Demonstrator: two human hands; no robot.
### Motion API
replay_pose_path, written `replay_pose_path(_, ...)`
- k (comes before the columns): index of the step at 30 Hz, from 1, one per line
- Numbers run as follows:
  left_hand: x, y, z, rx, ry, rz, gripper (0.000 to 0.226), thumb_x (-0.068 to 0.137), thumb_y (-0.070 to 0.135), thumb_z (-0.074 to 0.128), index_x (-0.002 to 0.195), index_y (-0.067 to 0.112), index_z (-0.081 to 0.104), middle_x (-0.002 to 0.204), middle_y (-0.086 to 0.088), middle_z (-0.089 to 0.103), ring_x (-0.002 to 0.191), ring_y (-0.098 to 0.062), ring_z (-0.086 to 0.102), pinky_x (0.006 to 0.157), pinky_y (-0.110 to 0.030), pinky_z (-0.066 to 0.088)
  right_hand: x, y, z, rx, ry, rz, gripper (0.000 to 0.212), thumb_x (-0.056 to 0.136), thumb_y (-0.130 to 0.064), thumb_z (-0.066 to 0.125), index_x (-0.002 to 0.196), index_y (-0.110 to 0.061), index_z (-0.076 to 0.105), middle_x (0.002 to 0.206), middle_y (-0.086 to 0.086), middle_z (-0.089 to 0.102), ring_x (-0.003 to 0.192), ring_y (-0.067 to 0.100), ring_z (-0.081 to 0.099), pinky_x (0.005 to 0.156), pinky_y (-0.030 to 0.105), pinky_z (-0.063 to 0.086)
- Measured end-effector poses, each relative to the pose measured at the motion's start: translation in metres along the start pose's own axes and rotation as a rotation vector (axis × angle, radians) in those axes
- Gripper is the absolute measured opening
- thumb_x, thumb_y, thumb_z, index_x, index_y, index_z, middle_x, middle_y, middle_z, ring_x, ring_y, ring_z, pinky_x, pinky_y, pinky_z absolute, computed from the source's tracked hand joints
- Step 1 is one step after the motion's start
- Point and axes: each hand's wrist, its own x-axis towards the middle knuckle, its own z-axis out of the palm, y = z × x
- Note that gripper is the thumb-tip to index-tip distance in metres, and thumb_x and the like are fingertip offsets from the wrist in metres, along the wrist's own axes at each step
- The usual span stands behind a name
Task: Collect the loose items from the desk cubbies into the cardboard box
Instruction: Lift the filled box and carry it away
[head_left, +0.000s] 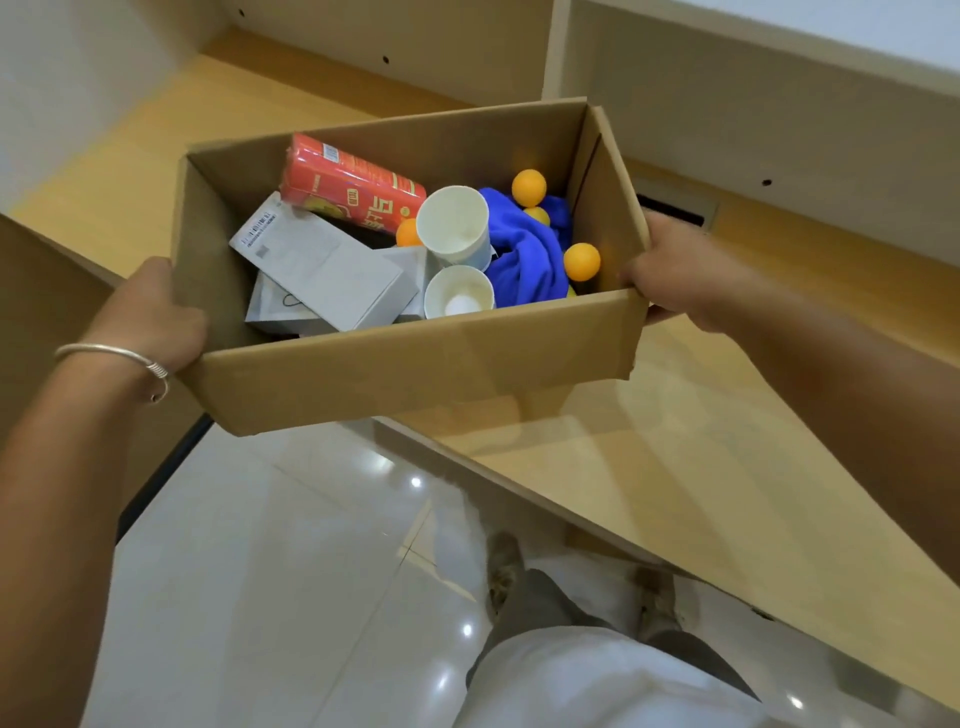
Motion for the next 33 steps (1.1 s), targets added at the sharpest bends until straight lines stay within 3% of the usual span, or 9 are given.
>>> replay_pose_path(2, -0.014, 0.006, 0.004, -0.015, -0.004, 0.026, 0.019, 0.082, 0.008, 0.052, 0.099, 0.010, 0.047, 0.094, -0.020, 0.055, 0.081, -0.038, 0.054, 0.073, -0.050, 0.049, -0.012, 0.013, -0.007, -0.003, 0.009, -0.001, 0.062, 0.090, -0.004, 0.052, 0.142, -0.034, 0.034, 0.109, 0.000, 0.054, 0.087, 0.022, 0.060, 0.042, 0.028, 0.053)
replay_pose_path(6, -0.053, 0.025, 0.012, -0.049, -0.027, 0.090, 0.020, 0.086, 0.009, 0.051, 0.105, 0.012, 0.048, 0.096, -0.015, 0.057, 0.083, -0.035, 0.054, 0.073, -0.043, 0.046, -0.040, 0.044, -0.025, 0.026, 0.048, 0.022, 0.064, 0.091, -0.001, 0.049, 0.142, -0.036, 0.033, 0.095, -0.010, 0.050, 0.083, 0.021, 0.058, 0.038, 0.025, 0.050)
replay_pose_path(11, -0.127, 0.052, 0.032, -0.069, -0.068, 0.124, 0.024, 0.087, 0.010, 0.051, 0.110, 0.014, 0.048, 0.097, -0.015, 0.059, 0.085, -0.036, 0.057, 0.079, -0.048, 0.050, -0.094, 0.104, -0.065, 0.016, 0.098, 0.004, 0.060, 0.090, -0.001, 0.050, 0.138, -0.036, 0.039, 0.091, -0.012, 0.052, 0.078, 0.018, 0.058, 0.036, 0.022, 0.048)
replay_pose_path(15, -0.182, 0.075, 0.051, -0.060, -0.087, 0.132, 0.021, 0.088, 0.011, 0.052, 0.109, 0.013, 0.047, 0.097, -0.017, 0.060, 0.085, -0.037, 0.057, 0.079, -0.049, 0.050, -0.135, 0.153, -0.098, -0.085, 0.125, -0.005, 0.059, 0.087, -0.006, 0.050, 0.138, -0.033, 0.038, 0.107, -0.001, 0.056, 0.082, 0.020, 0.058, 0.049, 0.032, 0.053)
replay_pose_path(19, -0.230, 0.097, 0.067, -0.031, -0.104, 0.153, 0.021, 0.089, 0.011, 0.051, 0.110, 0.014, 0.046, 0.097, -0.017, 0.059, 0.085, -0.037, 0.057, 0.076, -0.047, 0.049, -0.172, 0.194, -0.126, -0.275, 0.180, 0.004, 0.065, 0.085, -0.010, 0.052, 0.142, -0.030, 0.027, 0.106, 0.005, 0.054, 0.078, 0.022, 0.055, 0.054, 0.036, 0.052)
replay_pose_path(24, -0.284, 0.121, 0.083, -0.029, -0.160, 0.183, 0.026, 0.090, 0.014, 0.051, 0.115, 0.015, 0.043, 0.101, -0.016, 0.058, 0.088, -0.036, 0.057, 0.080, -0.049, 0.049, -0.214, 0.236, -0.150, -0.427, 0.256, 0.007, 0.092, 0.084, -0.002, 0.052, 0.151, -0.035, -0.002, 0.079, 0.007, 0.053, 0.063, 0.024, 0.056, 0.044, 0.032, 0.044)
replay_pose_path(28, -0.321, 0.129, 0.095, -0.052, -0.186, 0.232, 0.024, 0.092, 0.015, 0.050, 0.114, 0.014, 0.042, 0.103, -0.015, 0.057, 0.091, -0.035, 0.056, 0.077, -0.044, 0.047, -0.251, 0.263, -0.165, -0.503, 0.287, 0.017, 0.097, 0.084, 0.000, 0.052, 0.149, -0.045, -0.005, 0.071, 0.003, 0.045, 0.060, 0.023, 0.053, 0.044, 0.031, 0.040)
replay_pose_path(30, -0.337, 0.129, 0.100, -0.098, -0.212, 0.277, 0.036, 0.092, 0.013, 0.050, 0.125, 0.019, 0.038, 0.110, -0.011, 0.057, 0.097, -0.034, 0.056, 0.080, -0.043, 0.046, -0.273, 0.277, -0.170, -0.523, 0.293, 0.009, 0.096, 0.083, 0.000, 0.051, 0.149, -0.045, -0.002, 0.073, 0.005, 0.047, 0.061, 0.023, 0.051, 0.047, 0.032, 0.039)
replay_pose_path(33, -0.362, 0.126, 0.107, -0.165, -0.236, 0.370, 0.070, 0.090, 0.009, 0.048, 0.146, 0.035, 0.014, 0.126, -0.002, 0.053, 0.105, -0.030, 0.054, 0.091, -0.047, 0.046, -0.309, 0.297, -0.171, -0.485, 0.340, -0.015, 0.094, 0.082, 0.004, 0.052, 0.153, -0.037, 0.005, 0.098, 0.016, 0.055, 0.070, 0.025, 0.048, 0.061, 0.034, 0.040)
